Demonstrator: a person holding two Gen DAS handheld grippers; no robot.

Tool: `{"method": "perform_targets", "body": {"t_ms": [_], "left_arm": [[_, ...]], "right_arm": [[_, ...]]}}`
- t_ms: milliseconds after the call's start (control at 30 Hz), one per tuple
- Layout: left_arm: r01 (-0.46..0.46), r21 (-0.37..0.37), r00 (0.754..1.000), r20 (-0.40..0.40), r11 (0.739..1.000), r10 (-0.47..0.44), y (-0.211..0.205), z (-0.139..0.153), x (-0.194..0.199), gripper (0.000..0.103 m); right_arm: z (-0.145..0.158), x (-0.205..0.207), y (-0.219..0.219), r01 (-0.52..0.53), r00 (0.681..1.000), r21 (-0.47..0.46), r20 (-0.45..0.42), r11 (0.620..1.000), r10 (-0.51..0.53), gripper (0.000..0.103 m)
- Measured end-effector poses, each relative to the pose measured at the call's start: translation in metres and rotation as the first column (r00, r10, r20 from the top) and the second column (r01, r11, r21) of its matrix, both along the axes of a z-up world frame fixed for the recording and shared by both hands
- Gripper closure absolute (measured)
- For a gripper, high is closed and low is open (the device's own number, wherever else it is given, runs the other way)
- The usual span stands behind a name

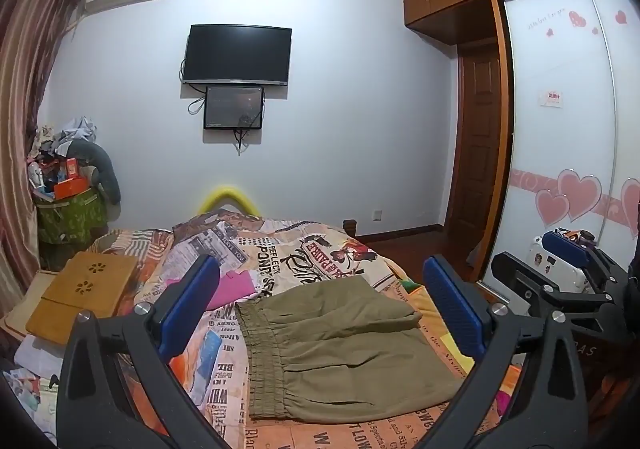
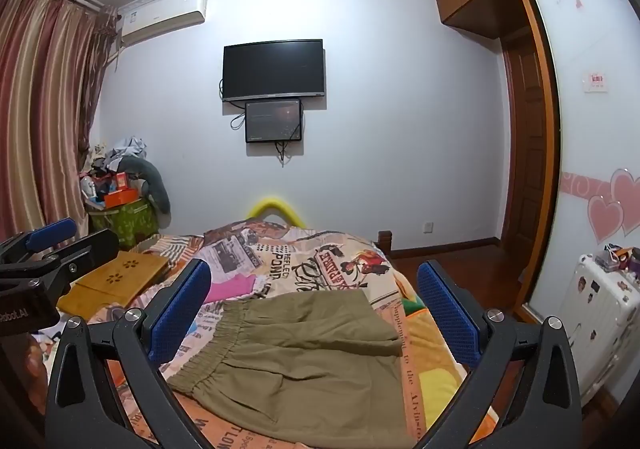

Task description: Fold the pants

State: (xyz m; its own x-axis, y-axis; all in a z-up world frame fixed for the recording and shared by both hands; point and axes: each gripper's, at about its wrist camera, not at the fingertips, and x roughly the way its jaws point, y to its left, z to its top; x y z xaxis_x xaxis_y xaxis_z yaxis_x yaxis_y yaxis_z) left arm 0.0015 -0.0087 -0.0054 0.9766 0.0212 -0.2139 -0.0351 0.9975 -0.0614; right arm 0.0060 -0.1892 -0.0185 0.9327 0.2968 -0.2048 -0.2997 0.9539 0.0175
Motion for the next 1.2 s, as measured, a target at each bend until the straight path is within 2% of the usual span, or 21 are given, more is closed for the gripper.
{"method": "perform_targets", "body": {"t_ms": [1200], "left_arm": [[-0.005, 0.002, 1.000, -0.004, 1.000, 0.005, -0.0023, -0.0016, 0.0004, 0.000]], "right_arm": [[0.0012, -0.0023, 0.0034, -0.004, 1.000, 0.006, -0.006, 1.000, 0.004, 0.000]]}}
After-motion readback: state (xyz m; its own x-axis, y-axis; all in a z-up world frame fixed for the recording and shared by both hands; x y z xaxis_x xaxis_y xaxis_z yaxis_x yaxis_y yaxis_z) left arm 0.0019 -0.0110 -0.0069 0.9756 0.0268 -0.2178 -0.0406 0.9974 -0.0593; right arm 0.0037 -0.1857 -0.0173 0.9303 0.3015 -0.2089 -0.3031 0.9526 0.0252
